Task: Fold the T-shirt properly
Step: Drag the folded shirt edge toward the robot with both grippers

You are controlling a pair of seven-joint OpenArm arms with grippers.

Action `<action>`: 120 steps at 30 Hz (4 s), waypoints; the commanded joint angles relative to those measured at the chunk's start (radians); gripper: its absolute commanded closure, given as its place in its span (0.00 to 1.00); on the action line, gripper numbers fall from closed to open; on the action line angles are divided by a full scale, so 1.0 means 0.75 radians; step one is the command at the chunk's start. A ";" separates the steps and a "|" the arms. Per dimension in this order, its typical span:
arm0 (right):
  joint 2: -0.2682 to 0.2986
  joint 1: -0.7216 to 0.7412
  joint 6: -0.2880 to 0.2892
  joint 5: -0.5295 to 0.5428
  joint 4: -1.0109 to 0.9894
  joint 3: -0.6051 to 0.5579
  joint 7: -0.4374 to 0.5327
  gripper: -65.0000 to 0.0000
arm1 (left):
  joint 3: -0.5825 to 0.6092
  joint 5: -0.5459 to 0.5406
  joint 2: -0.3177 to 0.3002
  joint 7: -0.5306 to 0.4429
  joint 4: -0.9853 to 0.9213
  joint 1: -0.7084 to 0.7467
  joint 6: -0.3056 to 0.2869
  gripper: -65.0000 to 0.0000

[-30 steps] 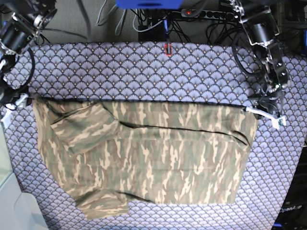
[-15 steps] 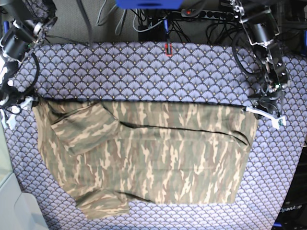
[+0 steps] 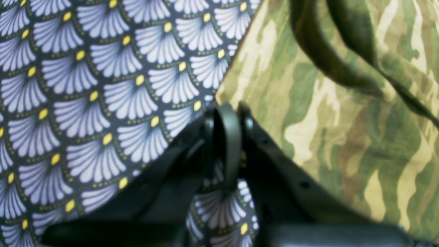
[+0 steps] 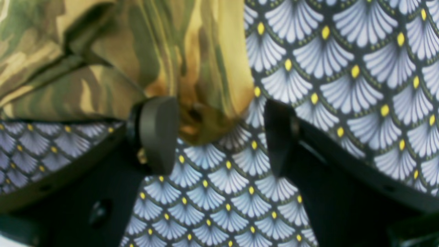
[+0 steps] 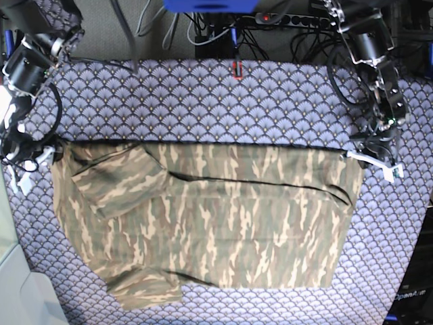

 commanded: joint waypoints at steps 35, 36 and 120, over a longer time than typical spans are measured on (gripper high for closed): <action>-0.056 -0.043 0.004 0.022 0.026 0.002 0.024 0.96 | -0.006 0.016 -0.010 0.035 0.010 -0.004 0.006 0.99; -0.054 -0.045 0.004 0.022 0.028 0.002 0.024 1.00 | -0.006 0.016 -0.012 0.035 0.010 -0.004 0.000 0.99; -0.165 -1.009 0.004 0.081 0.630 -0.021 0.445 1.00 | -0.010 0.018 -0.053 0.205 0.583 0.622 -0.006 0.99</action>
